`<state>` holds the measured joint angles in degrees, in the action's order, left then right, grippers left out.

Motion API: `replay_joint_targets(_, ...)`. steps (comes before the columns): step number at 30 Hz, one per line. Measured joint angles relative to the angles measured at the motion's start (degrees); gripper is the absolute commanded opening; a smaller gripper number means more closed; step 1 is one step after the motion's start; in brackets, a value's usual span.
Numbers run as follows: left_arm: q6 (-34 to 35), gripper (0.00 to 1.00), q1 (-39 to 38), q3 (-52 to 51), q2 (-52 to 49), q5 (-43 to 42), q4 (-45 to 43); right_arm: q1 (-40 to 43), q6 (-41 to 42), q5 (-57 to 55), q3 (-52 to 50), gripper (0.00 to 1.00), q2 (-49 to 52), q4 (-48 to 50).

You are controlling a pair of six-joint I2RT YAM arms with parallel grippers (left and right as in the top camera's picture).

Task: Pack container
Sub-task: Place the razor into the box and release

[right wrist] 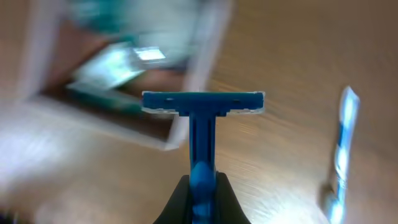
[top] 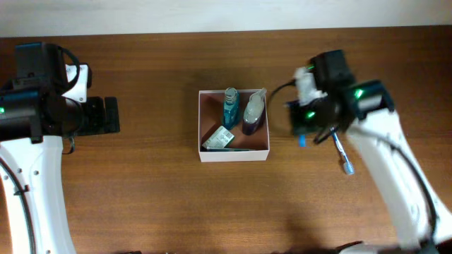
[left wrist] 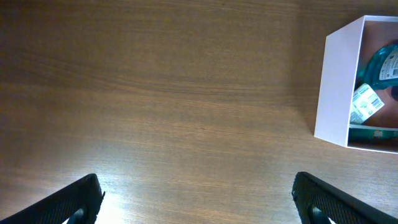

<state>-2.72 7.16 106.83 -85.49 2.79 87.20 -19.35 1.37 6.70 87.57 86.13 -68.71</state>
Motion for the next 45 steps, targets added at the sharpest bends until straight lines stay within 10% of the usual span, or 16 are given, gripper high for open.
replay_joint_targets(7, 0.0, 1.0, 0.0, 0.0, 0.0, 0.0, 0.0, -16.8, -11.3, -1.6, 0.0, 0.04, 2.1, 2.5)
replay_joint_targets(17, 0.0, 1.0, 0.0, 0.0, 0.0, 0.0, 0.0, -18.4, -30.6, -6.5, -0.2, 0.04, 15.1, 12.9)
replay_joint_targets(19, 0.0, 1.0, 0.0, 0.0, 0.0, 0.0, 0.0, -18.4, -34.8, -6.8, -0.4, 0.14, 16.5, 13.8)
replay_joint_targets(24, 0.0, 1.0, 0.0, 0.0, 0.0, 0.0, 0.0, -18.4, -41.4, -7.2, -0.5, 0.87, 18.1, 15.8)
replay_joint_targets(35, 0.0, 1.0, 0.0, 0.0, 0.0, 0.0, 0.0, -15.3, -20.4, -7.1, 7.6, 0.99, 15.3, 6.4)
replay_joint_targets(45, 0.0, 1.0, 0.0, 0.0, 0.0, 0.0, 0.0, 7.7, -1.0, -7.0, 11.6, 0.99, 6.2, 0.3)
